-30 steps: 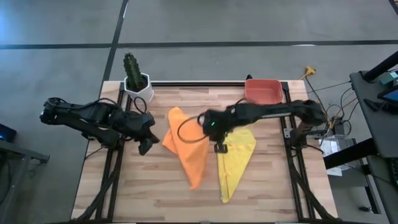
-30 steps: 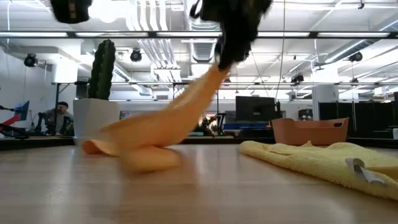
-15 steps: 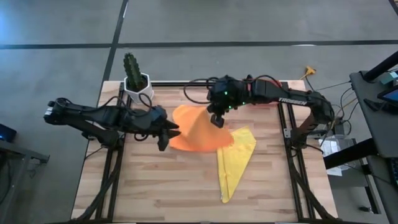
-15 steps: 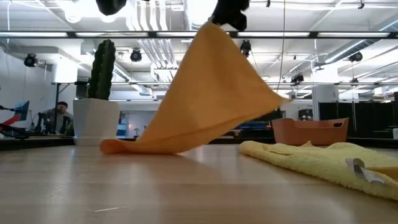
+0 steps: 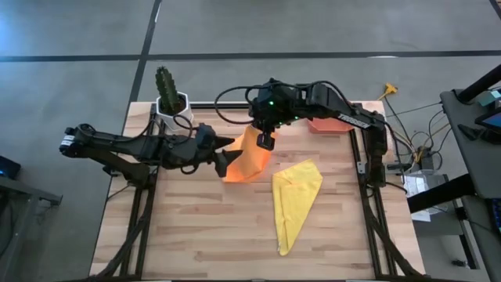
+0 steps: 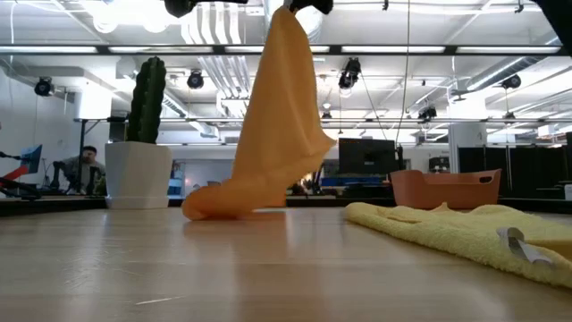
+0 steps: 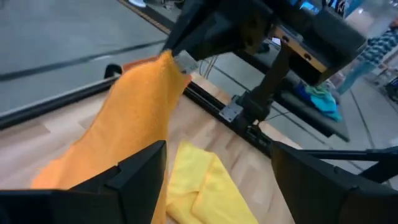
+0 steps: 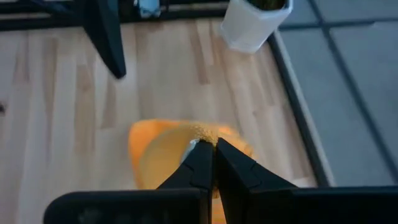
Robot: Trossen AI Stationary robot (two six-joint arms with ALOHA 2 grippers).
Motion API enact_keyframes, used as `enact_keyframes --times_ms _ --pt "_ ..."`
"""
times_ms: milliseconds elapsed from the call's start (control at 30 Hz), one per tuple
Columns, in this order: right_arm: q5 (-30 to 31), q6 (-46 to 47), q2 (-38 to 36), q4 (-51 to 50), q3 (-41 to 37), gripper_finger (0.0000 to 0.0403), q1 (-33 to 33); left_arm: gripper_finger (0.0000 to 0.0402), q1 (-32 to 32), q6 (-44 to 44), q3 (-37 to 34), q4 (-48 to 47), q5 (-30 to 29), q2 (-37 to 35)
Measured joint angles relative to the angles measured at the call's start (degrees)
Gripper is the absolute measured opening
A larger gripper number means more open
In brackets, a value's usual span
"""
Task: Roll microfiber towels into tight, uniform cylinder then place into a basket
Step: Fold the orange towel
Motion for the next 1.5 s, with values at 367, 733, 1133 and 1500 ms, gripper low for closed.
enact_keyframes --times_ms 367,733,1133,1500 --pt "7.0 0.3 -3.1 9.0 -1.1 0.0009 -0.7 0.0272 0.3 3.7 -0.4 -2.9 -1.7 0.4" --pt "16.7 12.4 -1.1 14.6 -1.3 0.0009 -1.2 0.0272 0.6 15.9 -0.1 6.5 -26.1 0.7" --pt "14.7 27.6 -1.1 27.4 -1.2 0.0009 -1.2 0.0272 -0.6 50.2 1.4 24.7 -29.5 4.4" --pt "14.6 22.8 -1.1 29.8 -1.2 0.0009 -0.9 0.0272 -0.2 56.0 10.5 25.3 -38.2 14.2"
